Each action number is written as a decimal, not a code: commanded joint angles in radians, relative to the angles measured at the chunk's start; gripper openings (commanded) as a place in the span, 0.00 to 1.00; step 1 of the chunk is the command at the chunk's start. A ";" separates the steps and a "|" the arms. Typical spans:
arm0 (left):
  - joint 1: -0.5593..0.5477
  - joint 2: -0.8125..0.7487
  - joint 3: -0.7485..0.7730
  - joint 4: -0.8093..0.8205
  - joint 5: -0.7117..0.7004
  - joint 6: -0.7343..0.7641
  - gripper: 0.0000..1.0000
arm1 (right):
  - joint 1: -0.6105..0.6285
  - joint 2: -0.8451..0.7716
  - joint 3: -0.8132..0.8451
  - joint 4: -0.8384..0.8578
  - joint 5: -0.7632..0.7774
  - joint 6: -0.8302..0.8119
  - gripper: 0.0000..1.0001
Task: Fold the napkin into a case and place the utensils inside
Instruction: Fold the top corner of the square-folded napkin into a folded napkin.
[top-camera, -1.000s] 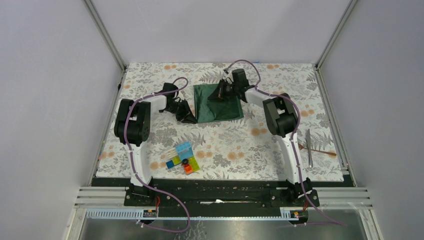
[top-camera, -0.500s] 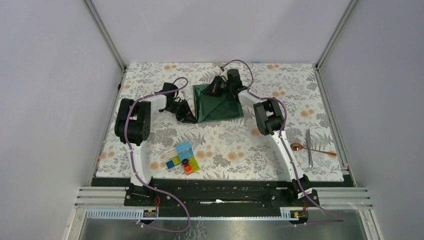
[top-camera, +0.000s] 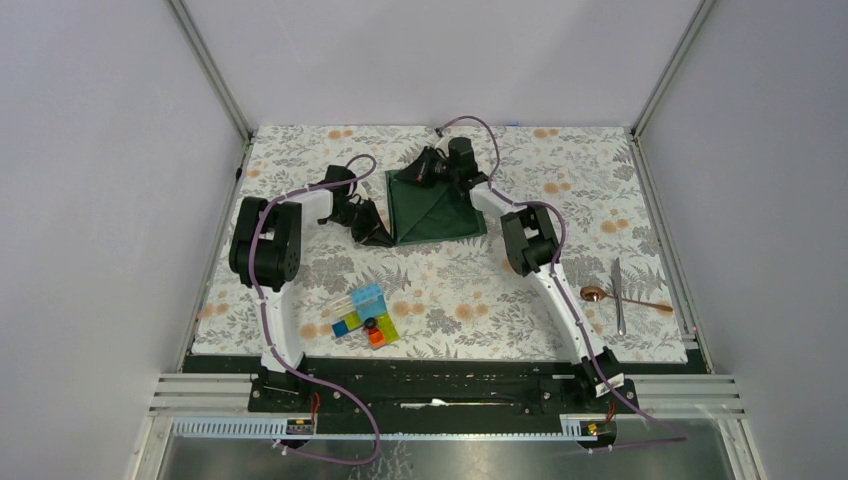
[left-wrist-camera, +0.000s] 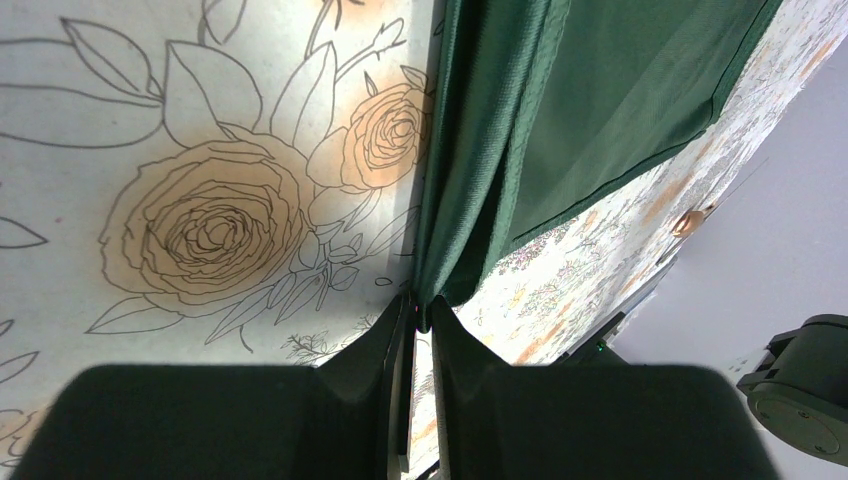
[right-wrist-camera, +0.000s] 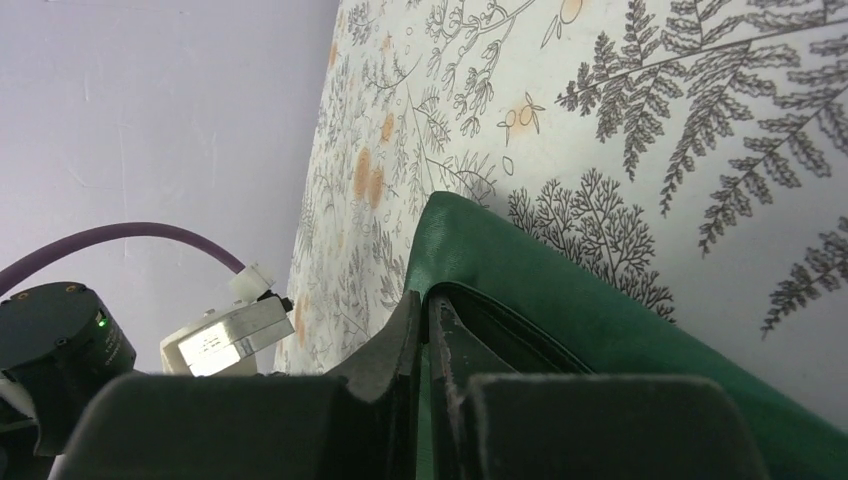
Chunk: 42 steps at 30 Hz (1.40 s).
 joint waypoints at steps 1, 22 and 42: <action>0.005 0.031 0.015 -0.002 -0.050 0.038 0.15 | 0.017 0.030 0.074 0.050 0.030 -0.001 0.00; 0.013 -0.025 0.024 -0.019 -0.044 0.032 0.19 | 0.030 0.050 0.120 0.078 0.091 -0.031 0.00; 0.028 -0.132 0.037 -0.051 -0.034 0.021 0.24 | 0.030 0.046 0.095 0.091 0.098 -0.040 0.00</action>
